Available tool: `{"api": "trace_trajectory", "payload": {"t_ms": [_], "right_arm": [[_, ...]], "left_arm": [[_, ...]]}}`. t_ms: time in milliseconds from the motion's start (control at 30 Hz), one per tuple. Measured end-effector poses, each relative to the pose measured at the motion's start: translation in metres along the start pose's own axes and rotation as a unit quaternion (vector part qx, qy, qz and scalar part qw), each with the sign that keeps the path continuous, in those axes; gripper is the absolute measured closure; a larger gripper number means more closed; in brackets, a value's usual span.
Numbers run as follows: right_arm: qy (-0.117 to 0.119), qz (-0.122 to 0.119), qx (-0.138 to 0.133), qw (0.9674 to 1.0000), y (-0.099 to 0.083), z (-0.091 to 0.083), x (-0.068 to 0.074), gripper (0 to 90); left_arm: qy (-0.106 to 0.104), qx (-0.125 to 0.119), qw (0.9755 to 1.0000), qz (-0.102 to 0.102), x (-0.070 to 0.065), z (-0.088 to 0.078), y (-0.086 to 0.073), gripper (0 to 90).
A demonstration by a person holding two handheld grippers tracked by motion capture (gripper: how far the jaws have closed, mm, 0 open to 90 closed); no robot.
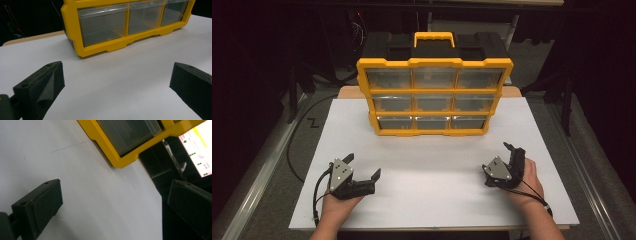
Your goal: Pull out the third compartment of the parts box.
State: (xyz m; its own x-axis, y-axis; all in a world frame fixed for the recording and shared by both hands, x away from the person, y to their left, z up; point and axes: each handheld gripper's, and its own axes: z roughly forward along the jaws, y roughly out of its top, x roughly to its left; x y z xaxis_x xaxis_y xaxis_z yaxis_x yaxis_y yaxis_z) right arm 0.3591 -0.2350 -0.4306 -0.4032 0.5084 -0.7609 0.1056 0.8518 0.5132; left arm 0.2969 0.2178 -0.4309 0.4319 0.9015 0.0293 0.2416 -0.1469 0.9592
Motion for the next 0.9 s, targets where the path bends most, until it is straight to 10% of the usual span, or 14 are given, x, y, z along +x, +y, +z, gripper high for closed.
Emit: {"api": "trace_trajectory", "payload": {"t_ms": [433, 900], "right_arm": [[-0.03, -0.097, 0.002, 0.9948, 0.012, -0.008, 0.01, 1.1], [-0.053, -0.197, -0.005, 0.9789, 0.021, -0.012, 0.02, 1.3]], "left_arm": [[-0.002, -0.003, 1.0, 0.001, 0.0, 0.0, 0.0, 0.5], [-0.004, -0.004, 1.0, 0.003, -0.001, -0.001, 0.0, 0.5]]}}
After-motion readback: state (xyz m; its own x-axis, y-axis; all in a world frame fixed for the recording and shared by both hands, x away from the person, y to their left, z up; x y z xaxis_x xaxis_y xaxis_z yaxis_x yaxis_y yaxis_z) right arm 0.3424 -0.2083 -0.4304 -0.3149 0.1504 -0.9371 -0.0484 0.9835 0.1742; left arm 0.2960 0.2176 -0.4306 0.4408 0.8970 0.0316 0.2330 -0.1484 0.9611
